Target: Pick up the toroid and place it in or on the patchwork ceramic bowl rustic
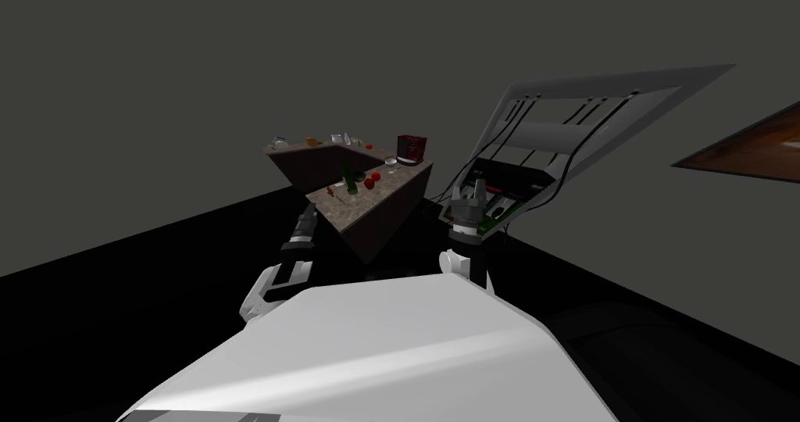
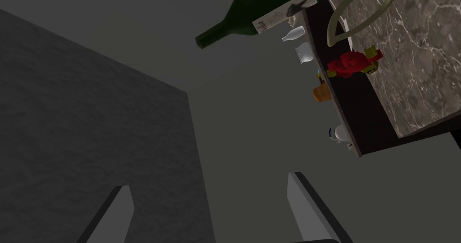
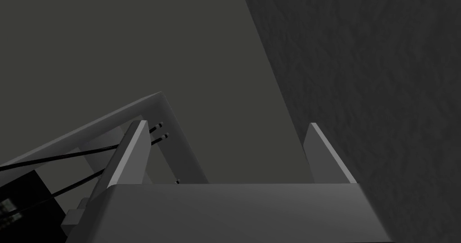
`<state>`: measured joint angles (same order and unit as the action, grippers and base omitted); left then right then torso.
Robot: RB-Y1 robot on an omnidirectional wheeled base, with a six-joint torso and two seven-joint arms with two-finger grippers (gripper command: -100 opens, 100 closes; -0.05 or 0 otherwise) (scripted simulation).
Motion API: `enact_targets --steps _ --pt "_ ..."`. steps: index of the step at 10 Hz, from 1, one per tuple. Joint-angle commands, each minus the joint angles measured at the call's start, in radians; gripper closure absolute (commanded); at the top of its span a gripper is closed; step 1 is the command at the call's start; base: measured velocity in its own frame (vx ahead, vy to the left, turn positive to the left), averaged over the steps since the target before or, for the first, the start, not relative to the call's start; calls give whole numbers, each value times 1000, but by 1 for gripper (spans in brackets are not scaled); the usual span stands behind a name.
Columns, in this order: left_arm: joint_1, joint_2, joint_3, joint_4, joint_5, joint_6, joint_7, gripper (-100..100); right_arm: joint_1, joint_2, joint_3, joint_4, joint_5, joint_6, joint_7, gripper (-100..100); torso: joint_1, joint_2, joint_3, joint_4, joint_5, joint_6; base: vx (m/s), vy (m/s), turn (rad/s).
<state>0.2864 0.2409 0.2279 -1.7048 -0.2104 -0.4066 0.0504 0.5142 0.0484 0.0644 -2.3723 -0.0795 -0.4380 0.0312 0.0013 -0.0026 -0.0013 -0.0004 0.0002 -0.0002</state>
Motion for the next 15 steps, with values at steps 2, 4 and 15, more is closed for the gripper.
enact_targets --steps 2,4,15 --pt "-19 10 -1 70 8 3 -13 -100 0 0 0 0 0 0 0 0 0 -1 0 0 0 0 54 9 -64" --pt "-35 21 -3 128 19 1 -24 -100 0 0 0 0 0 0 0 0 1 -2 -1 -1 0 0 79 20 -71" --pt "-110 68 -31 375 78 -18 -90 -100 0 0 0 0 0 0 0 0 0 -6 -3 -1 0 0 99 20 -55"
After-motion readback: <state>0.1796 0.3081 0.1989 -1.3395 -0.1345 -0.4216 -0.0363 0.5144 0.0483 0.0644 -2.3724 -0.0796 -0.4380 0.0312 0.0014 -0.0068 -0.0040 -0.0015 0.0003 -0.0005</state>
